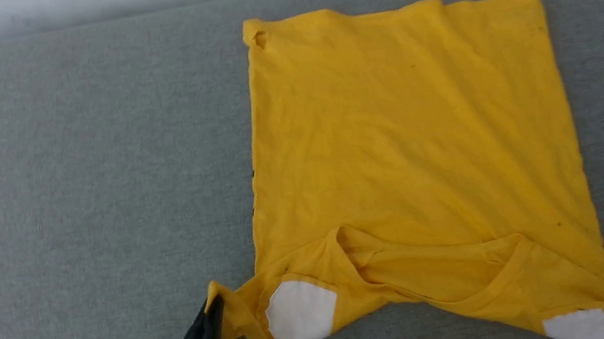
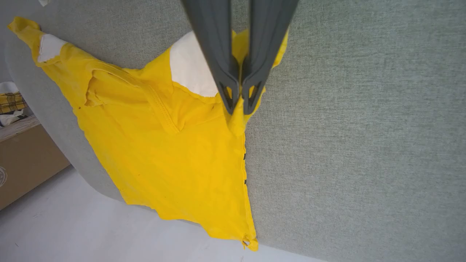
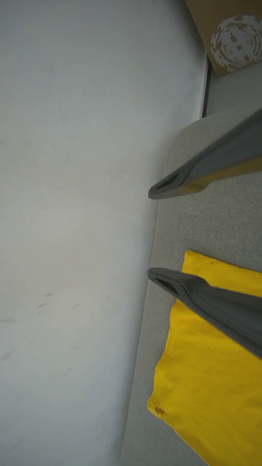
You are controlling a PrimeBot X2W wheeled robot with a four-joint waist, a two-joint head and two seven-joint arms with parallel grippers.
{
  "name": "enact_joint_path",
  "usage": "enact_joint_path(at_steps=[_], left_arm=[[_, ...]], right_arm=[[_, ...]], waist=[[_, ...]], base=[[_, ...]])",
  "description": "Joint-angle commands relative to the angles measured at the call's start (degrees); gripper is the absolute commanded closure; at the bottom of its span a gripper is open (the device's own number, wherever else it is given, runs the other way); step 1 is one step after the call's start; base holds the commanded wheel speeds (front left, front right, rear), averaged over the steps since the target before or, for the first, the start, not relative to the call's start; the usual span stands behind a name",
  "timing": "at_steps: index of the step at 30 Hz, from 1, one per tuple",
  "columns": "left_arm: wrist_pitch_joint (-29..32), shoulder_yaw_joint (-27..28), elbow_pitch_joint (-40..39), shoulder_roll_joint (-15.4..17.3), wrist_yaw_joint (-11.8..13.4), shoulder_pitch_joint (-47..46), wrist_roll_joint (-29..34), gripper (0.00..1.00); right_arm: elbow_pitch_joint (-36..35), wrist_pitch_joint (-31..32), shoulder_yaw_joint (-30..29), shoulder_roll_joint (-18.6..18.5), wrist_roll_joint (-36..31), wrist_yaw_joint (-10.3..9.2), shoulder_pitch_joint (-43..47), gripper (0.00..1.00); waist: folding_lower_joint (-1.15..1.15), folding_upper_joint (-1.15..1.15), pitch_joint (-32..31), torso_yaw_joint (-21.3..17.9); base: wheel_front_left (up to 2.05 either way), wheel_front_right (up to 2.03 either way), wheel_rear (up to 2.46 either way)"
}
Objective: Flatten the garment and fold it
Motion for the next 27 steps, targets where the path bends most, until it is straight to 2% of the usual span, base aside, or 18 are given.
enact_joint_path(at_steps=[1,5,11,22,23,24,25,27], left_arm=[[0.20,-0.55,-0.42,-0.60,-0.44,-1.99,1.01,1.00],[0.49,-1.93,-0.52,-1.70,-1.00,-4.83,2.04,1.00],[-0.08,-3.53,-0.04,-3.86,-1.67,-8.54,3.31,1.00],[-0.76,-4.54,0.83,-5.73,-2.28,-12.55,4.31,1.00],[-0.82,-4.47,0.84,-5.78,-2.18,-12.71,4.37,1.00],[-0.93,-4.27,0.87,-5.89,-1.91,-12.79,4.40,1.00],[-1.10,-4.04,0.91,-6.08,-1.62,-12.81,4.33,1.00],[-1.56,-3.45,0.99,-6.45,-1.15,-12.65,3.91,1.00]], right_arm=[[3.96,0.37,0.56,0.49,-2.18,-0.05,-3.31,0.00],[11.62,0.10,0.58,0.82,-6.98,-0.05,-7.26,0.00],[19.68,-1.11,-1.95,1.41,-11.33,-0.05,-6.87,0.00],[26.15,-3.91,-5.92,3.91,-14.25,-0.05,-4.26,0.00],[26.35,-4.10,-5.89,4.11,-14.37,-0.05,-4.52,0.17],[26.56,-4.27,-5.81,4.30,-14.48,-0.05,-4.85,0.84],[26.73,-4.47,-5.60,4.36,-14.57,-0.05,-5.14,1.00],[26.95,-4.80,-4.86,4.39,-14.54,-0.05,-5.67,1.00]], waist=[[-0.02,0.00,6.23,4.86],[-0.02,0.00,9.71,7.54],[-0.02,0.00,13.35,10.85],[-0.02,0.00,17.14,12.56],[-0.02,0.00,17.44,12.43],[-0.02,0.00,17.67,12.24],[-0.02,0.00,17.76,12.04],[-0.02,0.00,17.57,11.42]], base=[[0.00,0.00,0.00],[0.00,0.00,0.00],[0.00,0.00,0.00],[0.00,0.00,0.00],[0.00,0.00,0.00],[0.00,0.00,0.00],[0.00,0.00,0.00],[0.00,0.00,0.00]])
